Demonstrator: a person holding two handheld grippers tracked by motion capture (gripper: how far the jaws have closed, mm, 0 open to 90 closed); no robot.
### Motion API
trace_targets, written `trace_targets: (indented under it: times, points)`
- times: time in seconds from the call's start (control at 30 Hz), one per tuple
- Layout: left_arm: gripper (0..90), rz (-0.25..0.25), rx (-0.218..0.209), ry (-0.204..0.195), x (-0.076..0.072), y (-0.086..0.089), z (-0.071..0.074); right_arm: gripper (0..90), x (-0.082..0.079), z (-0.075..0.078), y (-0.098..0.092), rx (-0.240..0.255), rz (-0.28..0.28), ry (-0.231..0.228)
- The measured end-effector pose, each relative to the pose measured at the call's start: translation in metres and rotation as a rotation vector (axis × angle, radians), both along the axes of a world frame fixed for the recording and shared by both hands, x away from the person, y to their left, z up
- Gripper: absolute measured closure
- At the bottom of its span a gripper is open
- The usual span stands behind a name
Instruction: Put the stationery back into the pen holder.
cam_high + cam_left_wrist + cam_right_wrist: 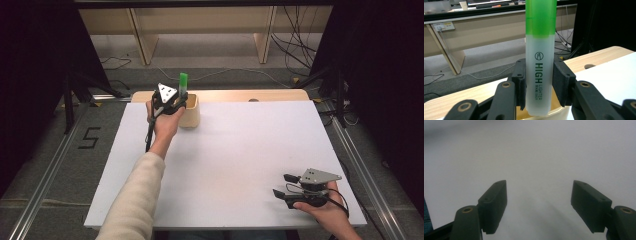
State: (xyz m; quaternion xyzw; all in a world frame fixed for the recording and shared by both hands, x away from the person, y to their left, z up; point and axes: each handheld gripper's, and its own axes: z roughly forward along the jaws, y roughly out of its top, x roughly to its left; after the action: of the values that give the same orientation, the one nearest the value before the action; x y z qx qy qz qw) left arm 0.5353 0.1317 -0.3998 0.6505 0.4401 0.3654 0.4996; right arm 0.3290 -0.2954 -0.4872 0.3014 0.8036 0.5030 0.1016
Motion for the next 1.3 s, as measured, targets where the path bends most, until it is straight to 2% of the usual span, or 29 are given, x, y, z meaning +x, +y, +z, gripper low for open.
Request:
trace_targets:
  times: [0.23, 0.27, 0.3, 0.33, 0.43, 0.53, 0.57, 0.77, 1.3]
  points:
    - [66.1, 0.006, 0.002, 0.003, 0.004, -0.002, -0.001, 29.7, 0.0, 0.0, 0.0, -0.007, -0.006, -0.006]
    - [66.0, 0.006, 0.005, 0.004, 0.005, -0.002, -0.001, 29.7, -0.001, 0.0, 0.0, 0.004, 0.046, 0.038]
    - [66.0, 0.003, 0.009, 0.006, 0.006, -0.002, -0.001, 29.7, 0.0, 0.0, -0.001, -0.018, 0.021, 0.013]
    - [66.1, 0.005, 0.015, 0.008, 0.007, -0.002, -0.002, 29.7, 0.0, 0.0, 0.0, -0.005, 0.004, 0.002]
    - [66.0, 0.005, 0.016, 0.011, 0.009, -0.003, -0.002, 29.7, 0.0, 0.0, 0.0, -0.009, -0.01, -0.007]
    - [66.0, 0.005, 0.018, 0.009, 0.01, -0.004, -0.003, 29.7, 0.0, 0.0, 0.0, -0.001, 0.002, 0.004]
    - [66.0, 0.007, 0.02, 0.008, 0.011, -0.004, -0.003, 29.7, 0.0, 0.0, -0.002, -0.027, 0.006, -0.003]
    - [66.0, -0.002, 0.024, 0.005, 0.014, -0.006, -0.004, 29.7, 0.001, 0.0, -0.002, -0.025, 0.01, -0.004]
    - [65.8, -0.007, 0.041, 0.038, 0.021, -0.007, -0.013, 29.7, 0.0, 0.0, -0.002, -0.027, 0.01, -0.002]
